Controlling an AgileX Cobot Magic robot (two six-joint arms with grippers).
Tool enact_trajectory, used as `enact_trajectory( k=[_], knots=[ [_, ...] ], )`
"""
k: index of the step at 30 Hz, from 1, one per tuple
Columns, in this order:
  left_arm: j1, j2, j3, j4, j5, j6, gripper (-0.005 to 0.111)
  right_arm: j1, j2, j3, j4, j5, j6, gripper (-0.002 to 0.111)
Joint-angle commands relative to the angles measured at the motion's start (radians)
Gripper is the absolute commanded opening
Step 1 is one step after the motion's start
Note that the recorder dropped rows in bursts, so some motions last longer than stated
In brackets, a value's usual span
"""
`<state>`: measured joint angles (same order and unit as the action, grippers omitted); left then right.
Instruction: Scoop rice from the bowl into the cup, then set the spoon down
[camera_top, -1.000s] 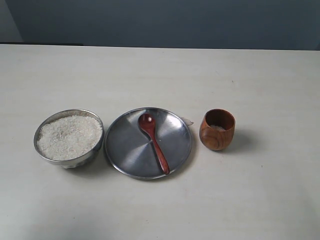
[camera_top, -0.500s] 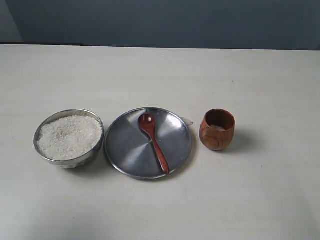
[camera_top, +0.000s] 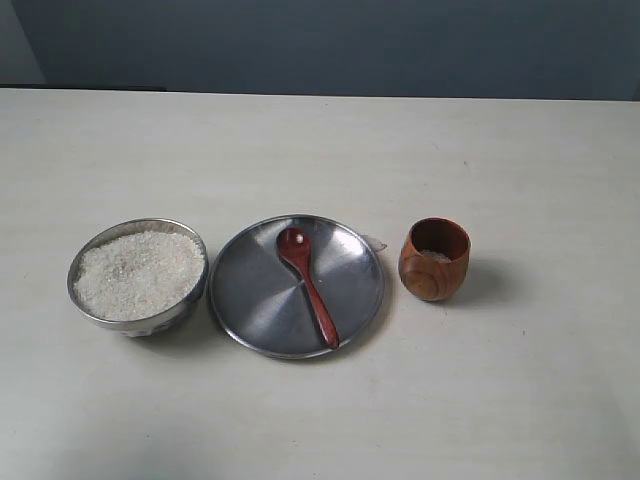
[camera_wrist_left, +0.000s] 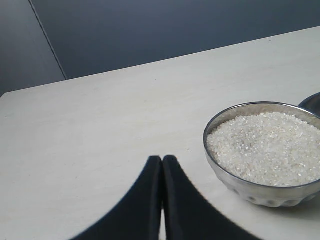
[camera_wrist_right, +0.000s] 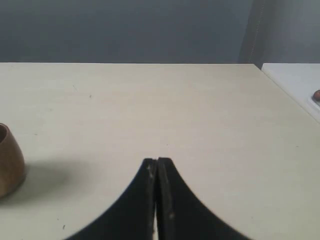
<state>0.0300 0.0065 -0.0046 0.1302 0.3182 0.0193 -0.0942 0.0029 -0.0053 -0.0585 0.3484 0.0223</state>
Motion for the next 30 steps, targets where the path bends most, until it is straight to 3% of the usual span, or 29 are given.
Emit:
enact_trajectory(
  k=[1, 30],
  knots=[
    [-0.003, -0.006, 0.005, 0.001, -0.005, 0.0, 0.0, -0.005, -0.003, 0.005, -0.005, -0.015, 0.005, 0.0],
    [-0.003, -0.006, 0.005, 0.001, -0.005, 0.0, 0.0, -0.005, -0.003, 0.005, 0.021, -0.015, 0.005, 0.0]
  ],
)
